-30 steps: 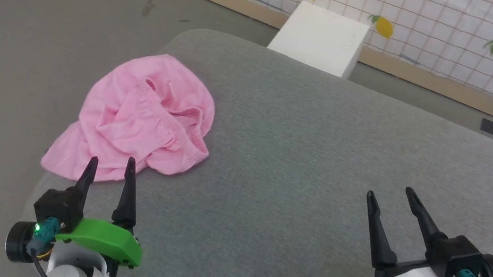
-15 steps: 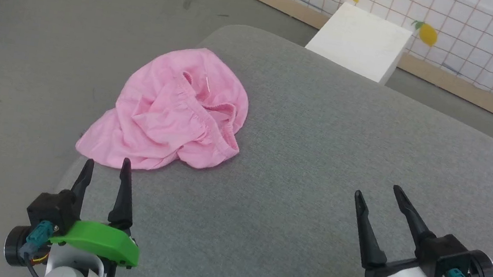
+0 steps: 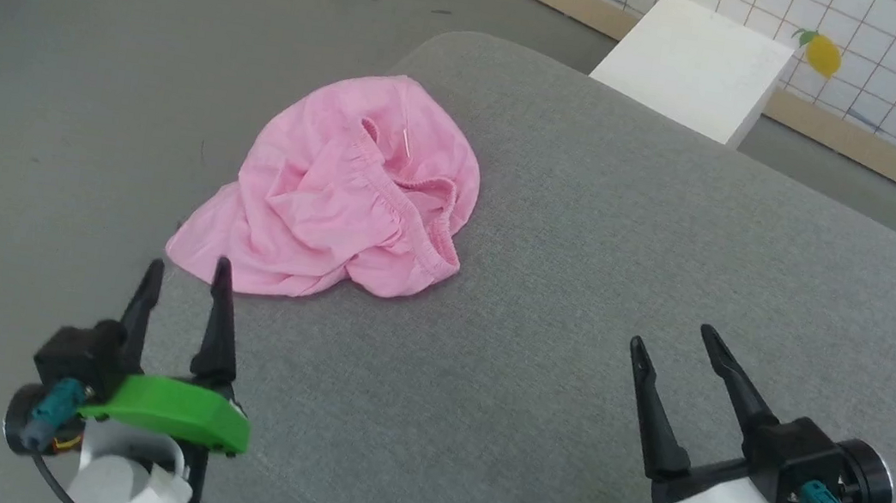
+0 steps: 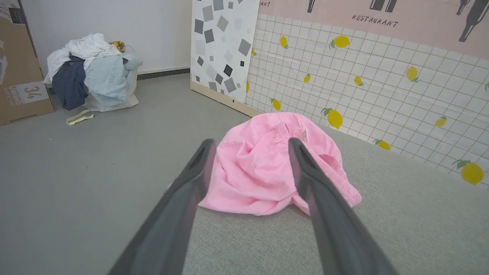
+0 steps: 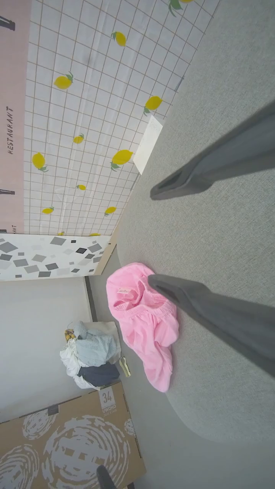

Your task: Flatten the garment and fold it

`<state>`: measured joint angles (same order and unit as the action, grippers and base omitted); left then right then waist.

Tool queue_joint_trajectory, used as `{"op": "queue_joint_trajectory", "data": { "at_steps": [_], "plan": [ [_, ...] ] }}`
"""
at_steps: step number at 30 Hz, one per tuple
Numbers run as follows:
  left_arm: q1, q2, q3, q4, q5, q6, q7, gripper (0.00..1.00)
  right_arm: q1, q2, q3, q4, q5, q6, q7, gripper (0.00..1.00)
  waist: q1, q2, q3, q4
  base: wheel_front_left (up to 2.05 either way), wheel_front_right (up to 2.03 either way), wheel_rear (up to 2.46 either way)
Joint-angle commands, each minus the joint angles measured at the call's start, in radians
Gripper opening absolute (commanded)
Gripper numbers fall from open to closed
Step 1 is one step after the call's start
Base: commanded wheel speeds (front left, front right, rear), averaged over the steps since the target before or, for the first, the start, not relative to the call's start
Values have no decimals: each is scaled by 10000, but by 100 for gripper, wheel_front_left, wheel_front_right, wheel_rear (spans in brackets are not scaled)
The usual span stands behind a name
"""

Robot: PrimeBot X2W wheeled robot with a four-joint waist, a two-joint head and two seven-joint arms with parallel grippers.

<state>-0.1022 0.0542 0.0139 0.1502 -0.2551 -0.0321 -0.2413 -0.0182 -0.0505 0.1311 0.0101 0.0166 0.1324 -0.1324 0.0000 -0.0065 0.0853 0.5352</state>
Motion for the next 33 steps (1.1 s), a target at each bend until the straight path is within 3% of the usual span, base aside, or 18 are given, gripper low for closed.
{"op": "queue_joint_trajectory", "data": {
  "at_steps": [1,10,14,18,26,33],
  "plan": [
    [-299,-38,97,19,-99,-94,-124,100,-197,2,61,-40,-54,-17,-66,100,0,63,58,-20,0,0,0],
    [-2579,247,749,240,294,-765,-205,100,-530,3,127,-182,-147,-17,67,100,0,65,780,-581,0,0,0],
    [-3979,692,772,794,239,-908,-205,100,-720,3,155,-277,-263,-17,173,100,0,65,1216,-974,0,0,0],
    [-5687,1543,295,2652,-396,-976,-10,100,-1005,3,229,-357,-359,-17,232,100,0,65,1767,-1518,0,0,0],
    [-7562,3008,-1486,5599,-2684,-983,2856,100,-1409,3,239,-428,-510,-17,313,100,0,65,2606,-2175,0,0,0],
    [-7782,3631,-2977,6767,-4566,-984,5634,100,-1696,3,239,-427,-606,-17,337,100,0,65,3145,-2473,0,0,0]
  ]
}}
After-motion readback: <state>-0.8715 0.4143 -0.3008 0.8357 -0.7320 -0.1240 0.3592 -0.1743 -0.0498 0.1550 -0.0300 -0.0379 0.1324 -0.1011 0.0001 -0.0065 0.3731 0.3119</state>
